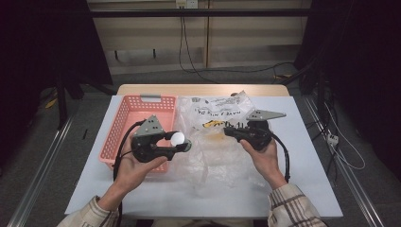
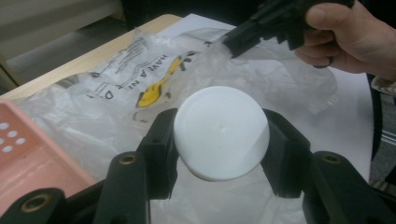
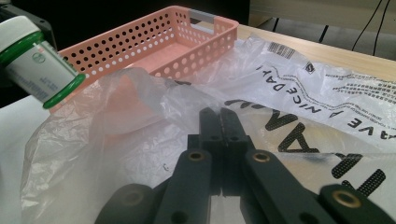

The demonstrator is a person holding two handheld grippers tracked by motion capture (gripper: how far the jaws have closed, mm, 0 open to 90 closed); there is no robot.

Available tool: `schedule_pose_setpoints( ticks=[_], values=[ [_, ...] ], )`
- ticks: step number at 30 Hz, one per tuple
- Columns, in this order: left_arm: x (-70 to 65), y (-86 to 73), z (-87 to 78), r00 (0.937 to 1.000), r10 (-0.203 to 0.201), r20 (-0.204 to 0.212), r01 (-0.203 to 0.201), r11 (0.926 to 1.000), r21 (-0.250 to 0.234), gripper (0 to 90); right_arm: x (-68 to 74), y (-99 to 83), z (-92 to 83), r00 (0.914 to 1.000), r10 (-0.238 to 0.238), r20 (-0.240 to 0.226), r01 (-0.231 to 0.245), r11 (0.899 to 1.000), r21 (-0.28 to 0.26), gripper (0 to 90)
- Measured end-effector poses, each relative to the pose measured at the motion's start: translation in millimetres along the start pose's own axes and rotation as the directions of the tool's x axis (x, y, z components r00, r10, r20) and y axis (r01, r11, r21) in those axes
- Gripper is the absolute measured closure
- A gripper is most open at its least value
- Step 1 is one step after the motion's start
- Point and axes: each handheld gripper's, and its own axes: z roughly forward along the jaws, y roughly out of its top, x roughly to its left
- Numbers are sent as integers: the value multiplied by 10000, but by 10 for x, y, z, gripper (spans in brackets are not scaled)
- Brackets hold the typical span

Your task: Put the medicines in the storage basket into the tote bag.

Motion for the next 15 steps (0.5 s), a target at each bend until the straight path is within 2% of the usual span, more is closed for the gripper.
schedule_pose_setpoints(
  ticks=[6, 15],
  values=[
    [-174, 66, 88, 9990, 214, 403, -211, 9998, -65, 511, 26, 11, -19, 10000, -47, 14, 47, 10000, -35, 900],
    [-436, 140, 264, 9946, 657, 805, -673, 9976, 179, 511, 54, 9, -28, 9999, -119, -62, 119, 9999, -49, 900]
  ],
)
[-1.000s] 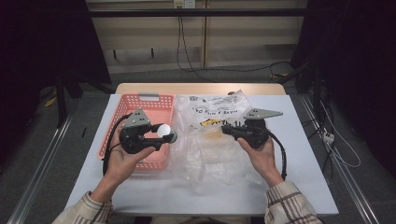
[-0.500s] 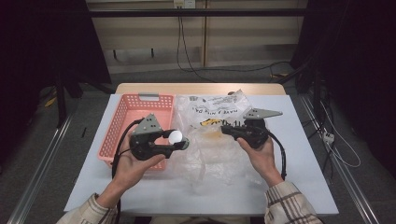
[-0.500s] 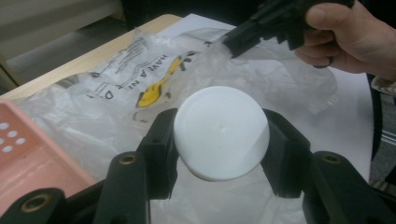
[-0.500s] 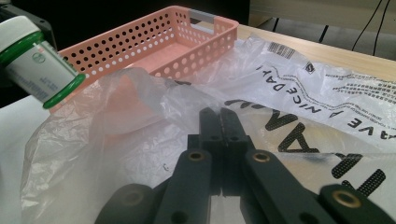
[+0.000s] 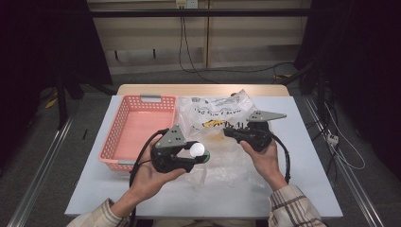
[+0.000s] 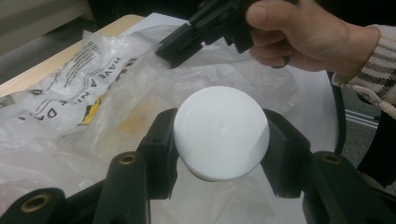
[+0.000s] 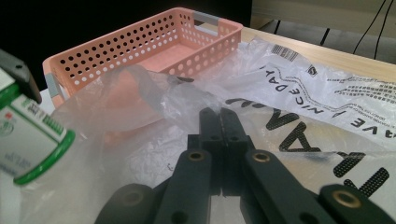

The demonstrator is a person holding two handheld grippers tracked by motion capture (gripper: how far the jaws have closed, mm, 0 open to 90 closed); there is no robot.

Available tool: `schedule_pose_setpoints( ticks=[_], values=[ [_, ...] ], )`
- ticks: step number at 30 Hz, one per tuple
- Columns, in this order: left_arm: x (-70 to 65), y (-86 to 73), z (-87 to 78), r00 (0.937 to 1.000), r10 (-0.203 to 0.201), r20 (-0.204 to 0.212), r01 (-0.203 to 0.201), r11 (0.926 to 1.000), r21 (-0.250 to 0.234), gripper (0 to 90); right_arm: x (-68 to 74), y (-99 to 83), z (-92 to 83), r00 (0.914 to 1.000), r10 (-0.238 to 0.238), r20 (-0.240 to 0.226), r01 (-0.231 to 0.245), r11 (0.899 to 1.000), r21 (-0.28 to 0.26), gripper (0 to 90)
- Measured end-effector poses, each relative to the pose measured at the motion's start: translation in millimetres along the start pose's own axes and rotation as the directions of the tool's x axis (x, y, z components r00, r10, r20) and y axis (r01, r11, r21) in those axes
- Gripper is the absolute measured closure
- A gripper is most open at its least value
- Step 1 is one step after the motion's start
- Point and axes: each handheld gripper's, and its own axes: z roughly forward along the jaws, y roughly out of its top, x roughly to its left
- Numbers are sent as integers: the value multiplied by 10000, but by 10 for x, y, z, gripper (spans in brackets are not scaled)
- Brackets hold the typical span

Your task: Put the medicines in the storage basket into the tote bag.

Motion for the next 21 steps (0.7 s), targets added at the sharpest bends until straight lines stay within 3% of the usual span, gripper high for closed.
schedule_pose_setpoints(
  ticks=[4, 12, 18, 21],
  values=[
    [-81, 86, 104, 9997, 246, 24, -246, 9996, 111, 511, 16, 6, 8, 10000, -1, -46, 1, 10000, -11, 900],
    [-130, 54, 504, 9998, 24, 219, -37, 9981, 616, 511, 6, 18, 1, 10000, -43, 38, 43, 10000, 23, 900],
    [-23, -70, 841, 9995, -314, -6, 312, 9907, 1323, 510, 23, 15, 11, 10000, -89, -19, 89, 9999, 88, 900],
    [29, -122, 961, 9985, -509, -200, 532, 9888, 1395, 510, 24, 19, 8, 10000, -29, 39, 29, 9999, 110, 900]
  ],
)
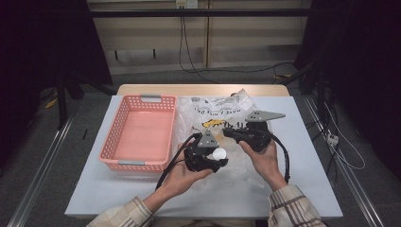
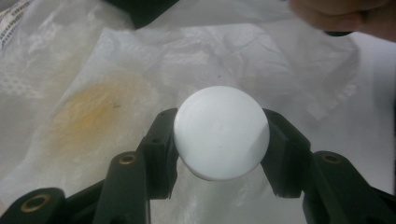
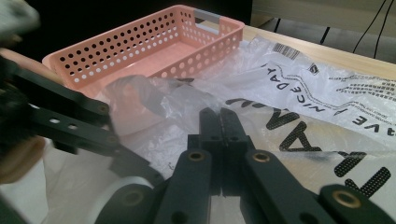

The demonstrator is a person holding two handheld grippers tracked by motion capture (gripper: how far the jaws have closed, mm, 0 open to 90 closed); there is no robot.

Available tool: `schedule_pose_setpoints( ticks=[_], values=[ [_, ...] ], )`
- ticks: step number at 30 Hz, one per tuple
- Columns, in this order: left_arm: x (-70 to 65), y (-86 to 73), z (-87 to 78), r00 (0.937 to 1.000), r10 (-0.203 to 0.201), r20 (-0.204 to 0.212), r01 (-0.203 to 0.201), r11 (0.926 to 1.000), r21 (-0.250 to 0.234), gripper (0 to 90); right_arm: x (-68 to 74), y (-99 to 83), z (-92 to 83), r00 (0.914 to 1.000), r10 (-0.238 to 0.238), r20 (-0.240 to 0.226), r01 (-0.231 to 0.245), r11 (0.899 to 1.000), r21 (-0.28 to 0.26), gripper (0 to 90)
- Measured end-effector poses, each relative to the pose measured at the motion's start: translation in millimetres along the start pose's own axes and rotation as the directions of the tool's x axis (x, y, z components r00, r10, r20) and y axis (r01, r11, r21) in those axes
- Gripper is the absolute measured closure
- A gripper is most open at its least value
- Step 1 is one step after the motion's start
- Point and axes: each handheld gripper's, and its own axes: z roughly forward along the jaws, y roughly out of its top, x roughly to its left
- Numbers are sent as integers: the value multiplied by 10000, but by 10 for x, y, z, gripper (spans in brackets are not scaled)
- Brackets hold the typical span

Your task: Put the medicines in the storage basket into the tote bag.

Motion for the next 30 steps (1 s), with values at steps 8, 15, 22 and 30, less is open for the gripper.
schedule_pose_setpoints(
  ticks=[8, 15, 22, 30],
  values=[
    [132, -22, 208, 9963, -742, -434, 744, 9972, 30, 510, -2, -29, 3, 10000, 35, -70, -34, 9999, 137, 900],
    [238, -45, 360, 9896, -1137, -882, 1143, 9934, 19, 510, 4, -93, 12, 9999, 69, -103, -64, 9990, 437, 900],
    [307, -96, 508, 9829, -1213, -1386, 1231, 9924, 43, 509, -13, -196, -16, 9999, 122, -74, -116, 9971, 751, 900],
    [346, -116, 685, 9777, -1039, -1825, 1033, 9946, -131, 508, -38, -294, 13, 9998, 158, -93, -147, 9947, 1018, 900]
  ],
)
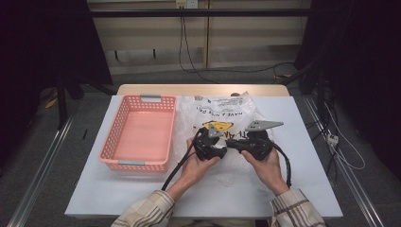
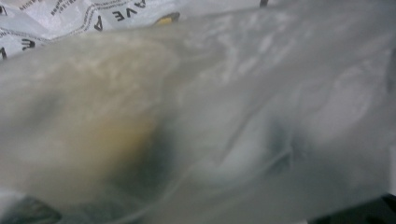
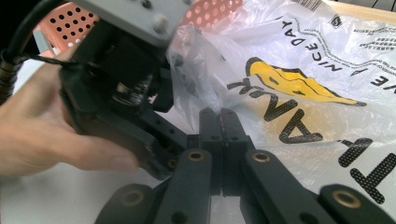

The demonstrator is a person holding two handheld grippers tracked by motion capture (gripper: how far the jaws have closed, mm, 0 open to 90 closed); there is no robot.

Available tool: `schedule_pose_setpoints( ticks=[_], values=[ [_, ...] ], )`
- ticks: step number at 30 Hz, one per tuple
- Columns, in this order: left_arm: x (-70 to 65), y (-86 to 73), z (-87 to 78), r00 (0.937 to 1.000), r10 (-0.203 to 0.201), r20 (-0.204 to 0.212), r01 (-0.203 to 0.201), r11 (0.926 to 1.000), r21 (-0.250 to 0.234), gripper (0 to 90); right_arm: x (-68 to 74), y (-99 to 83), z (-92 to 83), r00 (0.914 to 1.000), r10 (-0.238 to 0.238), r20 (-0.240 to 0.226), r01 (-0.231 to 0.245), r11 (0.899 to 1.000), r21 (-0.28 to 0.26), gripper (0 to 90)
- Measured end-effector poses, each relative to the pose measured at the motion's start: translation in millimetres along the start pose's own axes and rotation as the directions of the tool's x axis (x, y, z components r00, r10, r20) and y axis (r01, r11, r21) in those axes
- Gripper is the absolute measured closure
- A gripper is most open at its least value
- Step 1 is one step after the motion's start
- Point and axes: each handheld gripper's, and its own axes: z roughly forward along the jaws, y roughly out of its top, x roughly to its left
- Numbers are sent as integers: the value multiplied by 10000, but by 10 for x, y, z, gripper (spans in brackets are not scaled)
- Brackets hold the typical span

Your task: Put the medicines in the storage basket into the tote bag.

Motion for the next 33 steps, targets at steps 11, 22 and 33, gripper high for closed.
schedule_pose_setpoints(
  ticks=[11, 22, 33],
  values=[
    [2, 29, -89, 9993, 133, 352, -132, 9999, -23, 313, -23, -4, 1, 9999, 108, 50, -108, 9999, -50, 900],
    [-96, 55, -456, 9911, 806, 1057, -798, 9967, -121, 218, -51, -2, -17, 9998, 185, 123, -184, 9998, -108, 900],
    [-142, -39, -819, 9833, 1137, 1423, -1083, 9931, -450, 213, -81, -13, 3, 9995, 198, 235, -197, 9998, -49, 900]
  ],
)
